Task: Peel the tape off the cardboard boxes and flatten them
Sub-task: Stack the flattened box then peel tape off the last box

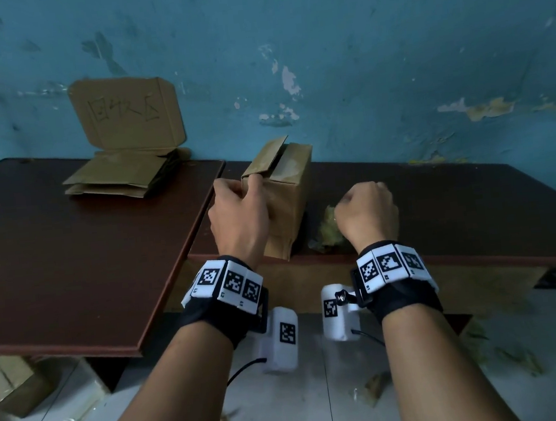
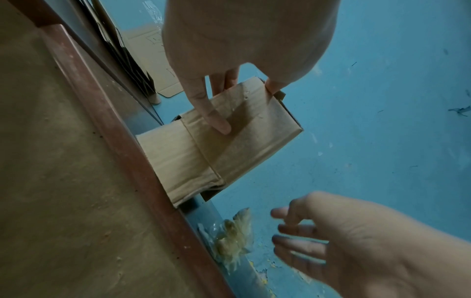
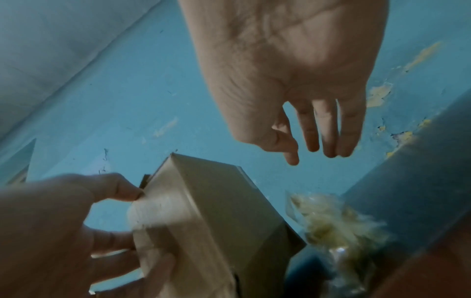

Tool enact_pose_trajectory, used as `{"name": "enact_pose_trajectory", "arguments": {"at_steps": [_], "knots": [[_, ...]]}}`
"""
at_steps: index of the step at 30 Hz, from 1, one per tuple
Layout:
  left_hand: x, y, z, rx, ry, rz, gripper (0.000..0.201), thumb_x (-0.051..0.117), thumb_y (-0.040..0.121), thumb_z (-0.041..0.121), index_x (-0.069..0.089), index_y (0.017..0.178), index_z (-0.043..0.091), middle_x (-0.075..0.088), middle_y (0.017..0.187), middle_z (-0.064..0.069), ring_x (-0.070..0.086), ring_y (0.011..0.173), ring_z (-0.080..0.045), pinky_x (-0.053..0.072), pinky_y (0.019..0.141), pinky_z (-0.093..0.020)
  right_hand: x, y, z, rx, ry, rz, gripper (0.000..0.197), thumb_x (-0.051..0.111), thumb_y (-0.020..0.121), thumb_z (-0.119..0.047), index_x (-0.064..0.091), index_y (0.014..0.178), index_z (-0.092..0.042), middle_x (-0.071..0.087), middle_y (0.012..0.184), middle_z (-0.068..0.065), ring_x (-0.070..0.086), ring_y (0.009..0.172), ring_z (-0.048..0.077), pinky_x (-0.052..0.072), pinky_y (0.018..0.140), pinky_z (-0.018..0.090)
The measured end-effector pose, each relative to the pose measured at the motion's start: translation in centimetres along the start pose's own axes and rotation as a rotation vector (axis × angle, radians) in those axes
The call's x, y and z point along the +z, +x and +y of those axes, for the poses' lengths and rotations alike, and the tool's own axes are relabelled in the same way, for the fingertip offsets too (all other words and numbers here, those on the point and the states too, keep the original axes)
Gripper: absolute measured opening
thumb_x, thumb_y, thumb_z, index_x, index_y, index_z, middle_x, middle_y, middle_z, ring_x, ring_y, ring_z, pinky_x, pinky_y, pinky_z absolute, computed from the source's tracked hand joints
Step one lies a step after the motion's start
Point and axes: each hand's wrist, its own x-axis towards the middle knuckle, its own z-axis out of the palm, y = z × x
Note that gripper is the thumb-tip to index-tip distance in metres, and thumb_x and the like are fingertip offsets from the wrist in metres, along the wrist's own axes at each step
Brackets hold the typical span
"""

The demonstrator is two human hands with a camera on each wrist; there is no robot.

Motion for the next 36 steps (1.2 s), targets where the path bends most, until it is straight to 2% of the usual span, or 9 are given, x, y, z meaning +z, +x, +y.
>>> {"name": "enact_pose_trajectory", "arguments": {"at_steps": [3,6,10,14,17,22,27,31,36], "knots": [[0.1,0.1,-0.1,0.017,0.001,-0.002,0.027,0.055,0.101,0.046,0.060,0.108,0.020,0.064,0.096,0.005,0.059,0.089,-0.007,0.054,0.087,-0.041,-0.5,0.4,-0.7,-0.088,0.208,0.011,0.030,0.053,0.105,-0.025,0.075,0.098,-0.006,0.073,0.105,0.013,0.069,0.093,0.031,0.052,0.079,0.036],[0.3,0.2,-0.3,0.035,0.012,-0.017,0.028,0.054,0.099,0.048,0.063,0.108,0.023,0.068,0.098,0.006,0.062,0.095,-0.011,0.055,0.091,-0.043,-0.3,0.2,-1.7,-0.087,0.530,-0.131,0.053,0.056,0.097,-0.052,0.068,0.085,-0.002,0.073,0.083,0.015,0.075,0.080,0.033,0.063,0.082,0.054],[0.6,-0.2,-0.6,0.119,0.047,-0.066,0.050,0.048,0.085,0.060,0.074,0.117,0.032,0.075,0.102,0.010,0.069,0.103,-0.015,0.058,0.096,-0.049,-0.1,-0.3,-2.5,-0.089,0.611,-0.235,0.054,0.057,0.091,-0.068,0.060,0.079,-0.016,0.064,0.078,0.000,0.071,0.089,0.030,0.062,0.086,0.058],[0.9,-0.4,-0.8,0.243,0.103,-0.100,0.059,0.045,0.084,0.061,0.068,0.132,0.035,0.072,0.116,0.010,0.067,0.109,-0.012,0.057,0.097,-0.049,0.1,0.1,-1.8,-0.056,0.672,-0.180,0.054,0.063,0.089,-0.068,0.068,0.111,-0.019,0.073,0.101,-0.003,0.070,0.099,0.018,0.060,0.094,0.052],[0.9,-0.4,-0.8,0.282,0.051,-0.138,0.054,0.051,0.086,0.057,0.064,0.134,0.036,0.065,0.123,0.012,0.063,0.114,-0.006,0.057,0.098,-0.047,0.0,0.2,-1.8,-0.077,0.709,-0.117,0.040,0.072,0.088,-0.059,0.066,0.108,-0.024,0.073,0.103,-0.006,0.071,0.101,0.013,0.059,0.097,0.046],[0.9,-0.5,-0.8,0.381,-0.049,-0.227,0.052,0.067,0.087,0.040,0.059,0.138,0.032,0.059,0.134,0.010,0.055,0.124,0.007,0.045,0.100,-0.019,-0.6,0.2,-2.0,-0.113,0.832,-0.030,0.036,0.083,0.088,-0.036,0.059,0.112,-0.023,0.071,0.106,-0.006,0.071,0.096,0.007,0.061,0.087,0.033],[1.2,-0.5,-1.1,0.314,-0.161,-0.270,0.054,0.076,0.078,0.045,0.051,0.122,0.027,0.064,0.129,0.004,0.063,0.123,-0.006,0.058,0.101,-0.039,-0.6,-0.3,-2.0,-0.170,0.776,0.005,0.051,0.090,0.081,-0.032,0.056,0.115,-0.015,0.068,0.104,-0.004,0.067,0.084,-0.002,0.050,0.061,0.010],[1.2,-0.1,-1.4,0.300,-0.082,-0.247,0.066,0.075,0.076,0.073,0.048,0.116,0.028,0.064,0.125,0.003,0.065,0.120,-0.010,0.058,0.100,-0.042,0.0,-0.6,-1.9,-0.186,0.687,0.040,0.056,0.094,0.077,-0.033,0.053,0.111,-0.016,0.065,0.104,-0.003,0.066,0.088,0.005,0.052,0.066,0.015],[1.3,0.0,-1.9,0.279,0.030,-0.168,0.064,0.073,0.078,0.073,0.049,0.116,0.028,0.061,0.122,0.009,0.063,0.117,-0.009,0.057,0.100,-0.045,0.5,-0.6,-2.0,-0.246,0.617,0.022,0.061,0.094,0.076,-0.034,0.049,0.114,-0.020,0.064,0.111,-0.003,0.066,0.096,0.007,0.056,0.072,0.019]]}}
